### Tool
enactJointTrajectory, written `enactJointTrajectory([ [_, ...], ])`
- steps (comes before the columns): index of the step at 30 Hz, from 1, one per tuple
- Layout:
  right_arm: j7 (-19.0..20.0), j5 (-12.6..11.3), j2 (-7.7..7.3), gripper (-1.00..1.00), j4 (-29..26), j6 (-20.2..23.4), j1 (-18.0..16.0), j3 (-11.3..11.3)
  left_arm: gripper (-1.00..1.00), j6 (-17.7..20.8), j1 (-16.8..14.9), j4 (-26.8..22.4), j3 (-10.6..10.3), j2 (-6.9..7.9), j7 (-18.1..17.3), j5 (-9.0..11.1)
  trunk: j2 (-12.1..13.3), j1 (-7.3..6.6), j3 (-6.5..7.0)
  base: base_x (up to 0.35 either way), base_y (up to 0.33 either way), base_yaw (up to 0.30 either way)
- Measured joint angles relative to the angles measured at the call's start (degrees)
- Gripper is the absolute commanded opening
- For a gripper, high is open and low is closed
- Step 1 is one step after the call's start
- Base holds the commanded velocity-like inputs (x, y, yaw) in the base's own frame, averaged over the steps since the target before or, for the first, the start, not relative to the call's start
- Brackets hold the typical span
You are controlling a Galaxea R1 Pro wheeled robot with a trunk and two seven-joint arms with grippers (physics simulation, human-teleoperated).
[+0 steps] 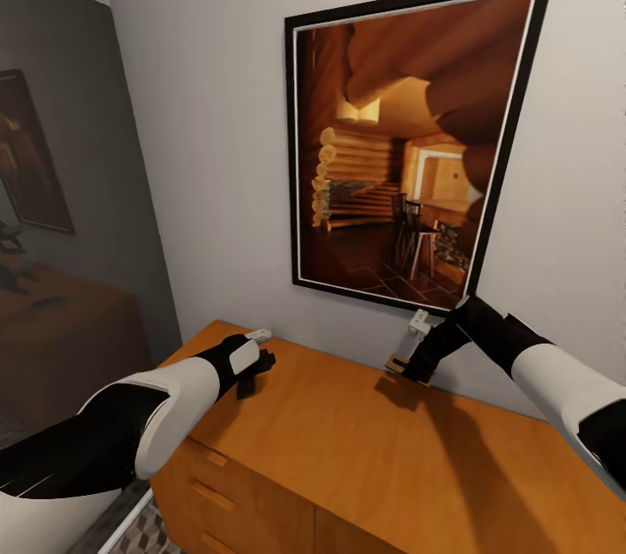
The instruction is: Take the four mousetraps from the cabinet in the bathroom and place them on the bathroom floor. Make sure all four end up on the same floor surface, and ensure that at least two of them are either under or directly next to the same bathroom sink.
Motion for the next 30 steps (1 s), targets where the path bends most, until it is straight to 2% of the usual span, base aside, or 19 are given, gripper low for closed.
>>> enactJointTrajectory([
  [23,-0.01,0.01,0.09,-1.00,0.00,-0.01,0.00,0.00,1.00,-0.07,-0.03,0.05,-0.51,0.00,1.57,-0.33,0.00,0.00,0.00,0.000,-0.003,0.000],
  [27,-0.06,-0.01,0.23,-1.00,0.00,0.00,0.00,0.00,1.00,-0.09,-0.01,0.00,-2.84,0.00,2.53,-0.31,0.00,0.00,0.00,0.000,0.000,0.000],
  [30,-0.09,0.01,0.50,-1.00,-0.01,0.02,0.00,0.00,1.00,-0.17,-0.02,-0.09,-4.97,0.00,5.10,-0.19,0.00,0.00,0.00,0.000,0.000,0.000],
])
